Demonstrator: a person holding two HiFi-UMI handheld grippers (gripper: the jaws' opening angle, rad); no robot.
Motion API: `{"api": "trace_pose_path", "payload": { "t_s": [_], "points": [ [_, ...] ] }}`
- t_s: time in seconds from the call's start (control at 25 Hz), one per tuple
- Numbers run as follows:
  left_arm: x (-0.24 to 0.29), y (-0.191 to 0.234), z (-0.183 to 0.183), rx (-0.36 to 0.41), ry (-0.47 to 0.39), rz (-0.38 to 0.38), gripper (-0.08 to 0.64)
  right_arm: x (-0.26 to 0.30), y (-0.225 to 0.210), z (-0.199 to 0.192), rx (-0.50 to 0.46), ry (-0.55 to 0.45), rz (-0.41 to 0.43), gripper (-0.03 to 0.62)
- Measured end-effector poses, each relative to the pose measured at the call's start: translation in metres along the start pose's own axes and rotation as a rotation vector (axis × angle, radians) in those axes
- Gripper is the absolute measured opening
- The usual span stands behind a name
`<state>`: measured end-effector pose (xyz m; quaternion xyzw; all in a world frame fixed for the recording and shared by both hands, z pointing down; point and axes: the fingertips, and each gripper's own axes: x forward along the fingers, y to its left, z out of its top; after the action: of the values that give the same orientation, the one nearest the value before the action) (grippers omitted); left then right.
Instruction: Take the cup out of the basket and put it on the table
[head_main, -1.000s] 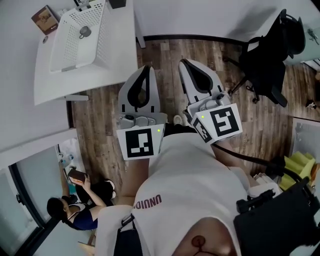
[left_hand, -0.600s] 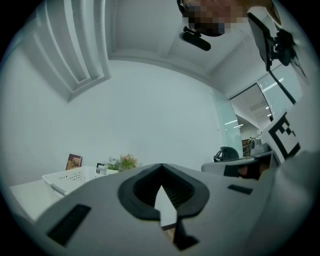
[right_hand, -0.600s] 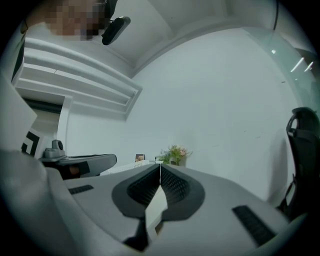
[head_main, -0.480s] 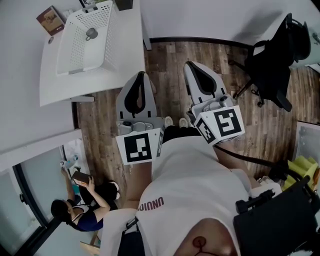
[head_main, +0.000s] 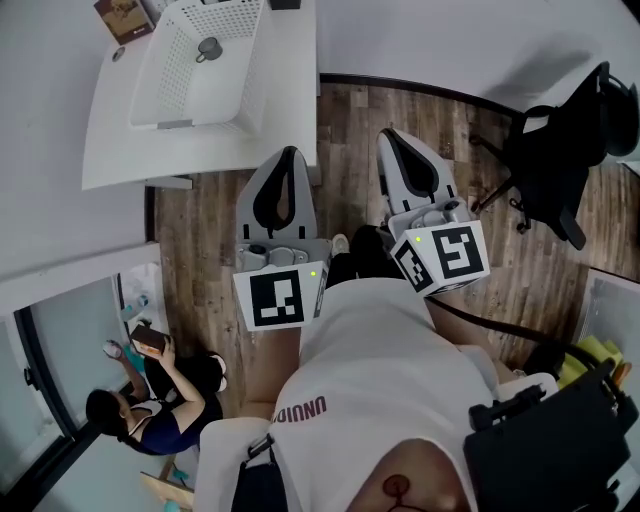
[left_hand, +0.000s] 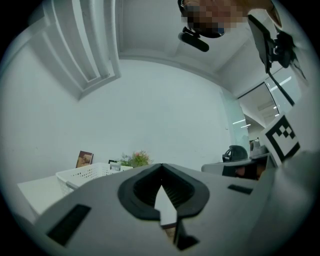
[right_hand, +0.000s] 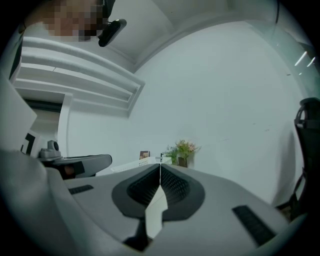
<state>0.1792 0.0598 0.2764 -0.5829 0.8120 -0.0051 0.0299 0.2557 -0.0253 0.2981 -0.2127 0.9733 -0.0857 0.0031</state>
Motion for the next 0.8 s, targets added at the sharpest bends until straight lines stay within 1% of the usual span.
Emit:
{"api": "trace_pose_path", "payload": {
  "t_s": [0.04, 0.16, 0.4, 0.44, 0.56, 0.6, 0.8],
  "points": [
    [-0.001, 0.003, -0.001, -0.008, 0.003, 0.009, 0.011, 0.003, 0.004, -0.002, 0.0, 0.004, 0.013, 0.02],
    [-0.002, 0.013, -0.001, -0.073, 0.01, 0.052, 0.011, 0.014, 0.015, -0.004, -0.005, 0.01, 0.055, 0.02],
    [-0.013, 0.042, -0.003, -0.092, 0.005, 0.142, 0.011, 0.042, 0.036, -0.003, -0.036, 0.009, 0.132, 0.02],
    [-0.016, 0.05, -0.003, -0.087, 0.003, 0.16, 0.011, 0.047, 0.041, -0.003, -0.039, 0.008, 0.146, 0.02],
    [-0.022, 0.078, -0.001, -0.029, -0.02, 0.21, 0.011, 0.07, 0.056, 0.0, -0.041, -0.002, 0.191, 0.02],
    [-0.023, 0.088, 0.0, -0.02, -0.027, 0.231, 0.011, 0.078, 0.061, 0.002, -0.042, -0.008, 0.205, 0.02],
    [-0.029, 0.14, 0.003, -0.025, -0.028, 0.342, 0.011, 0.127, 0.092, 0.014, -0.042, -0.036, 0.276, 0.02]
  ]
}}
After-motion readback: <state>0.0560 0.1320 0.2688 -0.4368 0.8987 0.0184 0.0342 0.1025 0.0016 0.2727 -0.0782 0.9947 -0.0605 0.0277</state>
